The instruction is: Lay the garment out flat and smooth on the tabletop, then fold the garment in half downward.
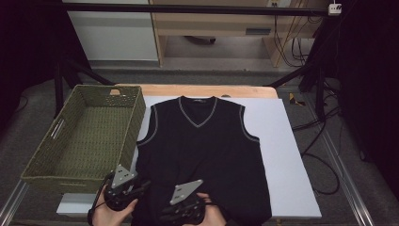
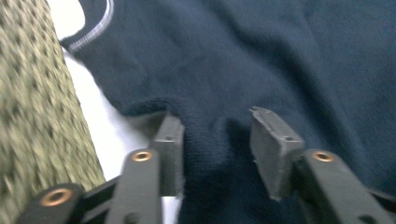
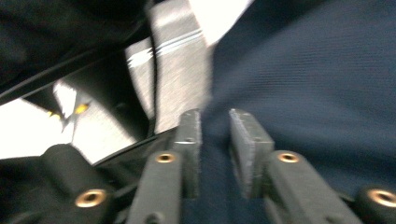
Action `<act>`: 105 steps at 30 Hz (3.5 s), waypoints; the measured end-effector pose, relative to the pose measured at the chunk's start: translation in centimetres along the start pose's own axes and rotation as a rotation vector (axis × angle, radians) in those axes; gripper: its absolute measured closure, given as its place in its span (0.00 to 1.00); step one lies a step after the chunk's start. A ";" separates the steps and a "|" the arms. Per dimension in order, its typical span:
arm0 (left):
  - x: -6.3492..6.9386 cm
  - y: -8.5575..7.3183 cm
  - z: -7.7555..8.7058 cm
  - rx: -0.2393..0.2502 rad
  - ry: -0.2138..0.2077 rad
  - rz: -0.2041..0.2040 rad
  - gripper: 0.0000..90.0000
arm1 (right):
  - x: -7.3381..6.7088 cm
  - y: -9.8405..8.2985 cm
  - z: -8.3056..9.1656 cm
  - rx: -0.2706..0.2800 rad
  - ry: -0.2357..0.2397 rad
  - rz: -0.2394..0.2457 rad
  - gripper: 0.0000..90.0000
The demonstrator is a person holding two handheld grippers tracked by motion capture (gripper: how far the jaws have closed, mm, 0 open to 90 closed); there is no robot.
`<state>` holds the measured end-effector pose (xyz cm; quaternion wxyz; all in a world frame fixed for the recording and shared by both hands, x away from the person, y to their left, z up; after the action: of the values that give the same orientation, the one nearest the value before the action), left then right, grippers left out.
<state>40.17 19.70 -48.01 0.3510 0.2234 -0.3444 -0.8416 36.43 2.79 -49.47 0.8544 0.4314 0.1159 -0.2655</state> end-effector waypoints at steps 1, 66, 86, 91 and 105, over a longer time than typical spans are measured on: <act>0.2 -0.3 0.1 -0.003 0.001 0.005 0.59 | 0.7 0.2 1.4 0.040 -0.020 -0.012 0.73; 1.4 6.6 -2.9 0.250 -0.118 -0.062 0.05 | 17.7 -5.7 22.0 0.432 -0.559 -0.293 0.13; -3.6 11.2 -7.3 0.289 -0.116 0.029 0.00 | 20.2 -1.1 22.8 0.508 -0.583 -0.297 0.10; -4.3 12.2 -8.3 0.276 -0.087 0.022 0.00 | 21.0 0.0 22.7 0.507 -0.588 -0.295 0.10; -8.2 14.4 -11.3 0.219 -0.018 0.044 0.00 | 24.0 1.7 22.6 0.479 -0.640 -0.320 0.10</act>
<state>58.84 13.60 -43.80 0.3399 0.2454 -0.4424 -0.7928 56.64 -22.93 -44.94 0.6710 0.4903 -0.1544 -0.5343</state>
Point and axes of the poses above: each handheld gripper's, and its own axes: z roughly backward along the jaws, y roughly out of its top, x roughly to its right, the point moved 6 cm from there along -z, roughly forward along the jaws, and after that the axes turned 13 degrees about -z, right-handed, at the moved point
